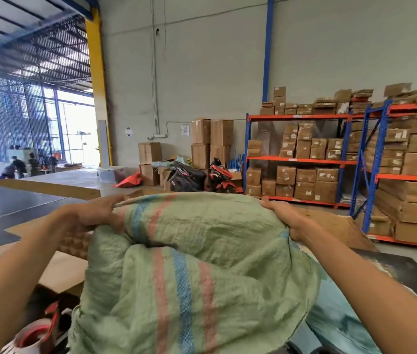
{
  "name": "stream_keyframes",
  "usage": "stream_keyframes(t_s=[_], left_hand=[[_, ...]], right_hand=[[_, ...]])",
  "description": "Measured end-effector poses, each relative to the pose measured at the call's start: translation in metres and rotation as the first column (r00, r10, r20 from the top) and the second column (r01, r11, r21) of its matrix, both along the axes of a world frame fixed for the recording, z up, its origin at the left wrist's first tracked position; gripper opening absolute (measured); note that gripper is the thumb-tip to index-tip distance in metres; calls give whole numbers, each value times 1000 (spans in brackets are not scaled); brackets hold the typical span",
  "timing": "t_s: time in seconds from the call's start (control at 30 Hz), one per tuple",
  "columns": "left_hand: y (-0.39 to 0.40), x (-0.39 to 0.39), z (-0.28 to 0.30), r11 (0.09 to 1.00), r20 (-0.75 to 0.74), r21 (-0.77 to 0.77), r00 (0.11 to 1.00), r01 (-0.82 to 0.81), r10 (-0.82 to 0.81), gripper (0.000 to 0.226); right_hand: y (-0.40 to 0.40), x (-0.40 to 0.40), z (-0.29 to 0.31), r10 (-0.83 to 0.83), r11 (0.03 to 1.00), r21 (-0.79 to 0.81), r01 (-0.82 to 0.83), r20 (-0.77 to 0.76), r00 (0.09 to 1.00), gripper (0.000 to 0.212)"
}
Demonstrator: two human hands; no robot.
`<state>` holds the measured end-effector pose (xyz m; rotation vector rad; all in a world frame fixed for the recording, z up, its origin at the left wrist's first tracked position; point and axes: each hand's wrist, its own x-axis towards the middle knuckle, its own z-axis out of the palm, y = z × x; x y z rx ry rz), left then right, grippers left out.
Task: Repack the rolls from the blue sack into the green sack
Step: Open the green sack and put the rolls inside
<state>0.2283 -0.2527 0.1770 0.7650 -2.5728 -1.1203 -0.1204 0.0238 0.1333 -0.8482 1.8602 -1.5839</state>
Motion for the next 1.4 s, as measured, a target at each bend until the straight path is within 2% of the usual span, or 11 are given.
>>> stream_keyframes(t_s=[0.13,0.23,0.43,0.6,0.67,0.83,1.0,1.1,1.23,1.33,1.4], left_hand=[[-25,-3,-5,796,-343,-329,850,-508,400,29],[-22,-15,0,552,-497,-354,652,-755,572,18],[3,-54,30,576,-535,-133,548,-807,643,24],[34,-76,78,510,-822,-222,440,-831,361,24],[34,-75,82,580,-832,-379,540,-721,128,28],[27,-66,39,740,-228,-667,969,-84,-95,66],[6,-91,1,691,-94,-710,991,-136,99,80],[-3,-97,-6,790,-259,-468,916,-397,307,35],[-1,-99,-11,701,-519,220,527,-678,673,21],[28,-110,-16,560,-556,311,330,-768,763,21],[49,-118,-21,543,-581,221,338,-810,741,22]], right_hand=[[14,-5,-2,291,950,253,-183,-503,814,69],[1,-14,-8,337,929,366,-65,-755,562,40],[-14,-16,33,-441,797,-215,564,-845,301,26],[-14,-8,89,-841,538,-576,615,-318,437,32],[-8,-18,88,-774,626,-508,591,-314,550,34],[29,-69,37,-651,759,-183,625,-242,719,34],[42,-60,30,-801,598,-435,674,-283,528,19],[70,-64,28,-642,765,-470,441,-621,450,14],[98,-94,2,-89,892,76,446,-937,338,24],[87,-95,-6,-320,908,-65,415,-745,585,23],[78,-103,-4,-491,871,-155,466,-288,822,24]])
